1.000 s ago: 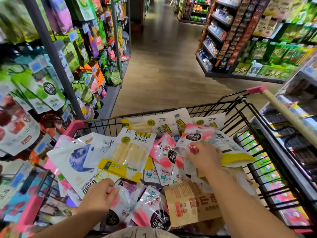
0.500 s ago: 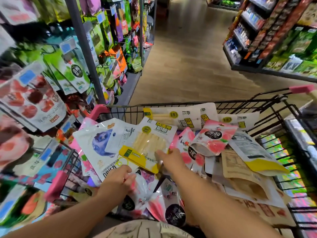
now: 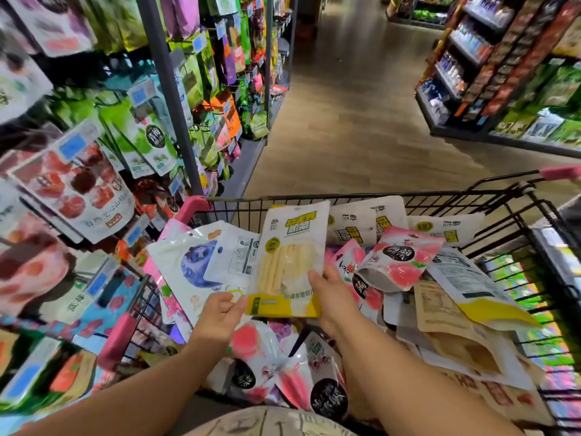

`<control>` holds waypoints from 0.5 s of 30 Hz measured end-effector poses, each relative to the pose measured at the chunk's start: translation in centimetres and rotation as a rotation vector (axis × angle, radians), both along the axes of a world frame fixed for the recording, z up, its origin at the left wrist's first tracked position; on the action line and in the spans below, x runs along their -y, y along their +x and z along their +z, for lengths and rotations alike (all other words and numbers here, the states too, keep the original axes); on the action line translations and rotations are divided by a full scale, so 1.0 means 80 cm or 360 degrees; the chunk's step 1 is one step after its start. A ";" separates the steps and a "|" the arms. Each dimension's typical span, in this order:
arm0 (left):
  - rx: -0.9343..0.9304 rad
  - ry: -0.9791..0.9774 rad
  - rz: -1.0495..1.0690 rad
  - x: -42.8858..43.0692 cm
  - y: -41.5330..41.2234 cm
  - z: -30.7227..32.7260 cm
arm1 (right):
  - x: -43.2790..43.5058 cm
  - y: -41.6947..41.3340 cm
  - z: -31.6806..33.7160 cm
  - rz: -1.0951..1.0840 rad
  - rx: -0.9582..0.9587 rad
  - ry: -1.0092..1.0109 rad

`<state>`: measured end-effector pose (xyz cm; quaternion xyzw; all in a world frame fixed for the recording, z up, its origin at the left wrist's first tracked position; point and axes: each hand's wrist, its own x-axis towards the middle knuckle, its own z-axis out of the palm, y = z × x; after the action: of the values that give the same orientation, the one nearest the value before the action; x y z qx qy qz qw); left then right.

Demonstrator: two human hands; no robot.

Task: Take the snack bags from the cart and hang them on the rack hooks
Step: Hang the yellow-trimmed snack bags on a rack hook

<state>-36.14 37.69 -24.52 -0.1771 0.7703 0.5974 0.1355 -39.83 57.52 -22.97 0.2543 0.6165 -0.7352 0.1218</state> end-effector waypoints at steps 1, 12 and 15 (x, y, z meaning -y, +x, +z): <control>0.0036 0.0053 0.0039 -0.002 -0.005 0.003 | -0.005 0.004 0.005 0.0043 -0.0039 0.0044; 0.0340 0.1074 -0.0568 -0.063 -0.048 0.054 | -0.072 0.042 0.050 0.0031 -0.0256 0.0175; 0.0558 0.1381 -0.0579 -0.091 -0.050 0.052 | -0.102 0.052 0.059 0.0029 -0.0312 0.0307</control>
<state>-40.13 44.98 -20.33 -0.0650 0.4350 0.7906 0.4260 -35.70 65.69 -18.26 0.1860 0.6956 -0.6927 0.0425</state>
